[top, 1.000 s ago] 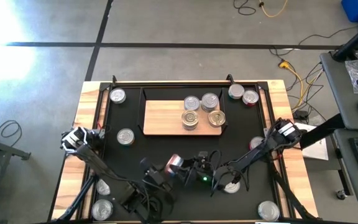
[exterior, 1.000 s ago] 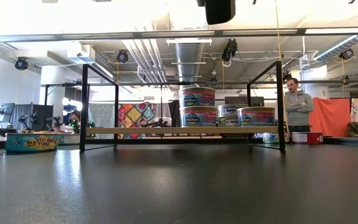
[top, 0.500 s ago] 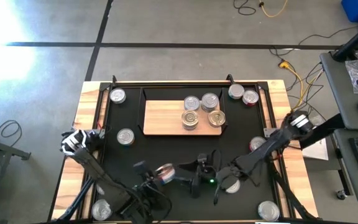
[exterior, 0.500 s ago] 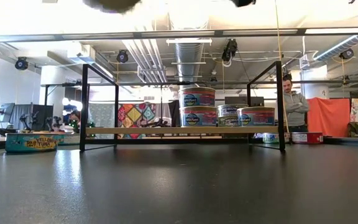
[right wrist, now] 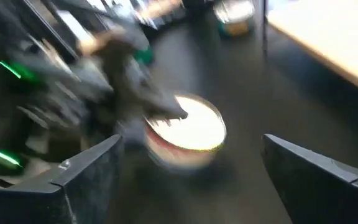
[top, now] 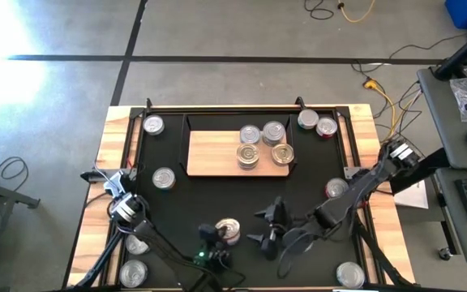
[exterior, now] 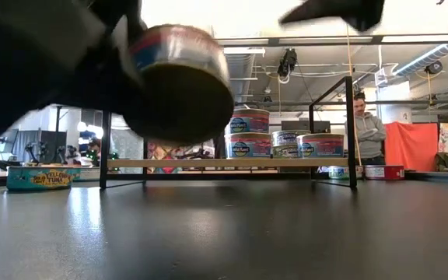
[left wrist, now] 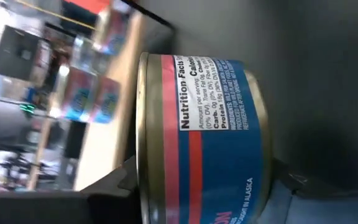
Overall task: Stack canned seafood by type on shelf
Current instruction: Stack the blue and orange tuna can on the right blue and orange tuna can
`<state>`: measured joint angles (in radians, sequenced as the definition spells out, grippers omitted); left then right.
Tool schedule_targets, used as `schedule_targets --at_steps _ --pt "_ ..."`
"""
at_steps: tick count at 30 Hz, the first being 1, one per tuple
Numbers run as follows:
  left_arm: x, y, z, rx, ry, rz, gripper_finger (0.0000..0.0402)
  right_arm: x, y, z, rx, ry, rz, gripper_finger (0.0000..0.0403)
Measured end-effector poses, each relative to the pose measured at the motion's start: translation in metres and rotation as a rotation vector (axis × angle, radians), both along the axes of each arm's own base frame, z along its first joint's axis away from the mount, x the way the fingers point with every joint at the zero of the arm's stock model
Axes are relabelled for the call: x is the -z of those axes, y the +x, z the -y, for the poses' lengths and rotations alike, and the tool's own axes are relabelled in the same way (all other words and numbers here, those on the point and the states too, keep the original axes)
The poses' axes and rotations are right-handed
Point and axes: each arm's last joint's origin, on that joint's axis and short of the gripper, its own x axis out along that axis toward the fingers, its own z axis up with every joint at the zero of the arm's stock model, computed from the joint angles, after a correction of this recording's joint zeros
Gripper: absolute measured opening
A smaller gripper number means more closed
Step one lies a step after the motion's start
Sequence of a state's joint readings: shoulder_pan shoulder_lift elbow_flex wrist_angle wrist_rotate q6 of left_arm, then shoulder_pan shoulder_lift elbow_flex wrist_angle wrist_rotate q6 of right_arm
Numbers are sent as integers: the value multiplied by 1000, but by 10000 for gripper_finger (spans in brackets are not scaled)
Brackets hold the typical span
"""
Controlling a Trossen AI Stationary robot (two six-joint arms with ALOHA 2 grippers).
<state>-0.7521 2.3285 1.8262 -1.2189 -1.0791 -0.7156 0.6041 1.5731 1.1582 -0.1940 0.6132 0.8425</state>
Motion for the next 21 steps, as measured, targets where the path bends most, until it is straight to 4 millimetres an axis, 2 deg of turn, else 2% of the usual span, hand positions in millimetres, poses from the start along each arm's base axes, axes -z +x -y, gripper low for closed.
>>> schedule_targets --at_steps 4,6,9,12,21 --pt "6 7 -10 -11 20 -24 232 26 5 -4 -2 -21 -93 320" --pt "10 10 -11 10 30 -56 239 32 8 -3 3 -33 -104 296" --pt "18 15 -13 45 19 -100 218 33 12 1 19 -35 -104 257" --pt "26 17 -16 68 4 -140 175 31 17 6 13 -70 -103 217" --pt "31 25 -19 123 -6 -170 173 31 24 19 11 -109 -115 114"
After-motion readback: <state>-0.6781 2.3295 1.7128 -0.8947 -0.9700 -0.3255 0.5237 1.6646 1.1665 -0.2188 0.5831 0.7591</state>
